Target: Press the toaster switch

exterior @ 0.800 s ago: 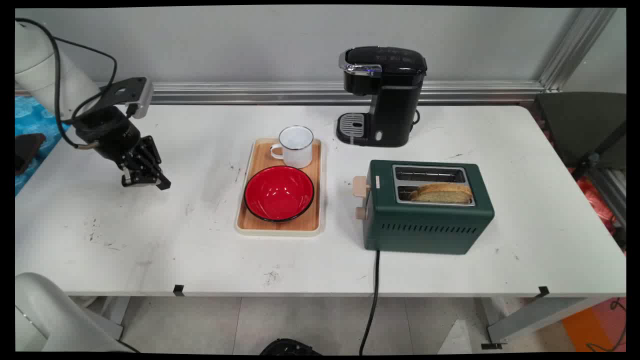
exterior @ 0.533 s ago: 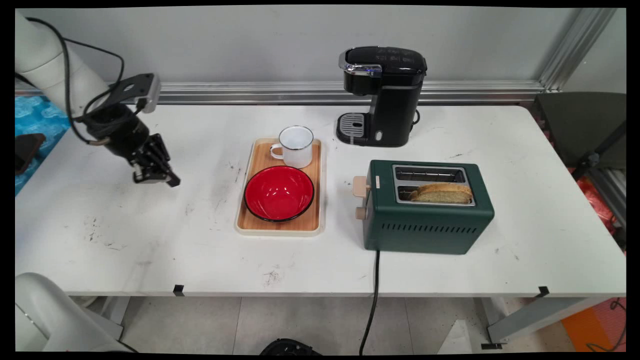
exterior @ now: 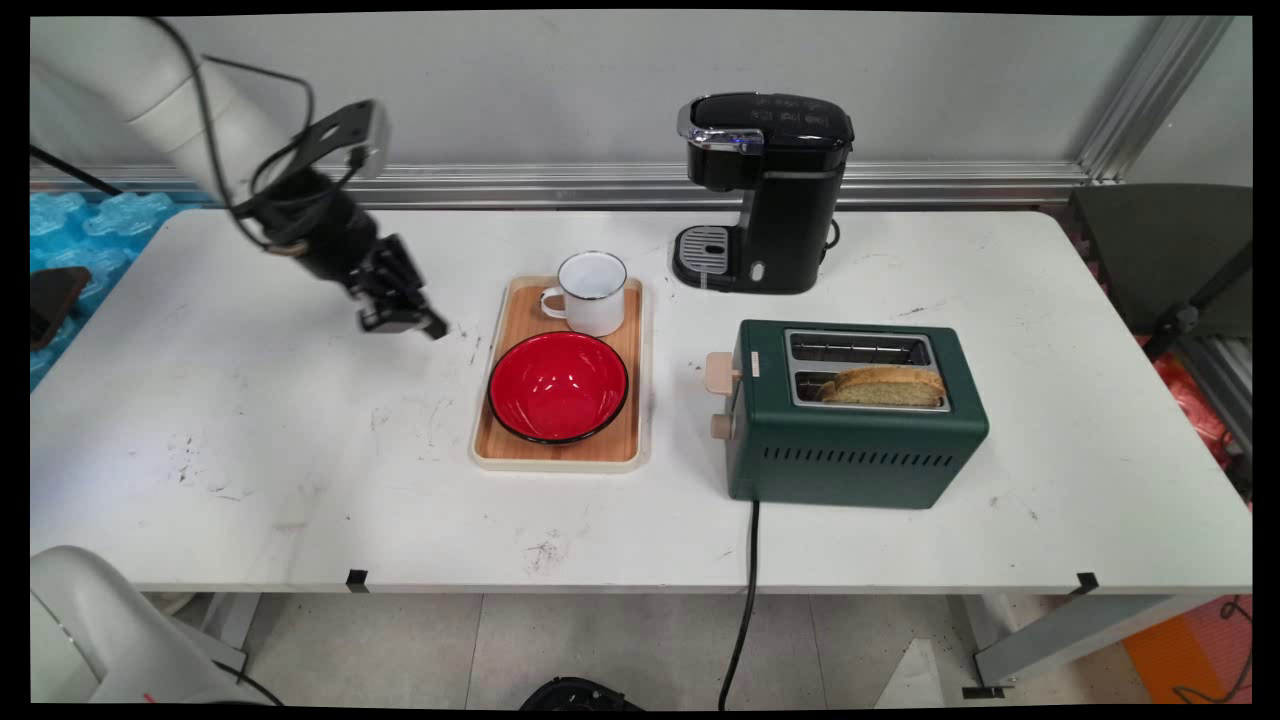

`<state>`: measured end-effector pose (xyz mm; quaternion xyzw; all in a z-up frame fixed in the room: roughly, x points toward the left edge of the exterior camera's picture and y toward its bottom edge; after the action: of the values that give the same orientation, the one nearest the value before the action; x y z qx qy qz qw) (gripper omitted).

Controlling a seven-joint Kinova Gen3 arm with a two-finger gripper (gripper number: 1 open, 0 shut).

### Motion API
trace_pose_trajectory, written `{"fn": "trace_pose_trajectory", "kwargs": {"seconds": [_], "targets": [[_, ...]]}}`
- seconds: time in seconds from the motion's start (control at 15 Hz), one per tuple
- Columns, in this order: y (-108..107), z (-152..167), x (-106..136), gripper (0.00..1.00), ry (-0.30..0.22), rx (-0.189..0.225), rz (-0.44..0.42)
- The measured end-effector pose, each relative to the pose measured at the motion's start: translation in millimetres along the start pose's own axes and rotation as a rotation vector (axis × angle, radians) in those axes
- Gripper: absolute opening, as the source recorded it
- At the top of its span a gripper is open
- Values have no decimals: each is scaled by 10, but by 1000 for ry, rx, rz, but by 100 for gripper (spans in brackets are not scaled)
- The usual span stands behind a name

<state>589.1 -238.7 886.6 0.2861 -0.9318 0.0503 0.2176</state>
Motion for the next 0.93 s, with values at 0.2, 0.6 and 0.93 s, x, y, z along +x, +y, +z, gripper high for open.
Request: {"fn": "trace_pose_trajectory", "kwargs": {"seconds": [0.2,0.6,0.93], "targets": [[46,78,271,0,62,-2,21],[272,317,885,0,184,-21,56],[448,475,1330,0,266,-42,80]]}}
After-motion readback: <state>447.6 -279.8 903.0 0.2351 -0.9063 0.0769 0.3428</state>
